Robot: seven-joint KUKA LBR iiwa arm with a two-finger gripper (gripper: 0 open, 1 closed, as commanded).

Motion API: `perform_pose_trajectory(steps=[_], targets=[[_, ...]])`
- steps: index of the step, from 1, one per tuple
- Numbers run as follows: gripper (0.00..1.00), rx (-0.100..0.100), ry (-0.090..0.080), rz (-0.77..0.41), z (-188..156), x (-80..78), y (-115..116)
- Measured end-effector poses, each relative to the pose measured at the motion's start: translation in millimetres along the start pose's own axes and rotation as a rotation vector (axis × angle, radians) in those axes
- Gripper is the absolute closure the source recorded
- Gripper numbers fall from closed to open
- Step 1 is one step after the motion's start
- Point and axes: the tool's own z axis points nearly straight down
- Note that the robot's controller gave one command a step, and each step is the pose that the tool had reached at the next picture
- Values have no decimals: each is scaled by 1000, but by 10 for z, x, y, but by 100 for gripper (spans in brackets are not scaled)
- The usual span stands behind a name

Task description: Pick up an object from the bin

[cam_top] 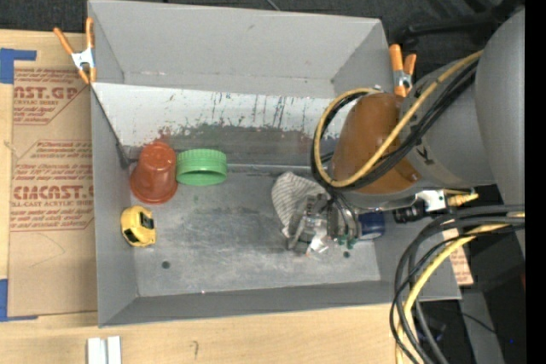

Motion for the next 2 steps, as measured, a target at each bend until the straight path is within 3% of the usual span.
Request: perform_pose_trajectory(steps=[1,2], targets=[[100,-1,1,16,-164,-45,11],[0,0,0,13,-55,-147,193]])
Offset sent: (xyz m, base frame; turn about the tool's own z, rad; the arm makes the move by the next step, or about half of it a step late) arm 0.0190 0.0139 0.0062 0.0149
